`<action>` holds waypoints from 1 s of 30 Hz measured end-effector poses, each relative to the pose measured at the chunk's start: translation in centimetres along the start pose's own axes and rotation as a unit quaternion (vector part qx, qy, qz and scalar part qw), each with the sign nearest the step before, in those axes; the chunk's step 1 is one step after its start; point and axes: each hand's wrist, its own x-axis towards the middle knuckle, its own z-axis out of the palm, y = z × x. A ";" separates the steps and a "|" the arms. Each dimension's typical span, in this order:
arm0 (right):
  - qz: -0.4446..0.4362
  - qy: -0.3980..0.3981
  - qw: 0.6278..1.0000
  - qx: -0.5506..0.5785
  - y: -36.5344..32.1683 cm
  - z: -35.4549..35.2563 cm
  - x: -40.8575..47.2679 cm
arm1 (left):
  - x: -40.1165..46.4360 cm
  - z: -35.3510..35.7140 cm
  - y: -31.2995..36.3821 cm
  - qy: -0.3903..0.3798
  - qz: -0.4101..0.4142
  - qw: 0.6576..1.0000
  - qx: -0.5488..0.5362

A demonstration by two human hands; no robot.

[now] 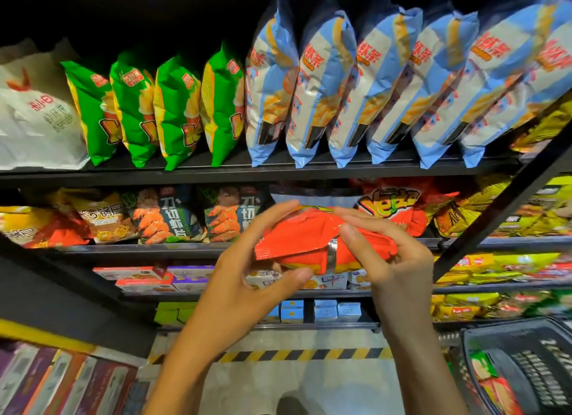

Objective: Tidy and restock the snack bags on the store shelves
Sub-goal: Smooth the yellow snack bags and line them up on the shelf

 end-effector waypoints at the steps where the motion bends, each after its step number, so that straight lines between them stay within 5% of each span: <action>1: 0.010 0.004 1.000 0.003 0.1 0.0 0.0 | 0.1 0.2 0.0 0.000 -0.005 1.000 0.002; 7: 0.030 -0.024 0.999 -0.003 0.0 -0.1 0.0 | 0.1 1.2 -0.3 0.097 -0.037 0.994 -0.031; 12: 0.042 -0.131 0.990 -0.023 -0.1 -0.8 0.1 | 0.5 1.2 -1.1 0.189 -0.094 0.975 -0.067; 15: 0.066 -0.114 0.991 -0.015 0.2 -0.7 0.1 | 0.6 1.1 -1.3 0.202 -0.101 0.970 -0.088; 23: 0.088 -0.099 0.991 0.011 0.5 -0.5 0.1 | 0.2 1.2 -1.0 0.156 -0.091 0.979 -0.096; 27: 0.177 -0.116 0.957 0.198 0.4 -1.5 0.7 | -0.5 0.5 -1.3 0.107 0.023 0.994 -0.030; 30: 0.178 -0.172 0.964 0.095 1.0 -2.3 1.3 | -0.6 -0.3 -1.4 0.039 0.086 0.995 0.024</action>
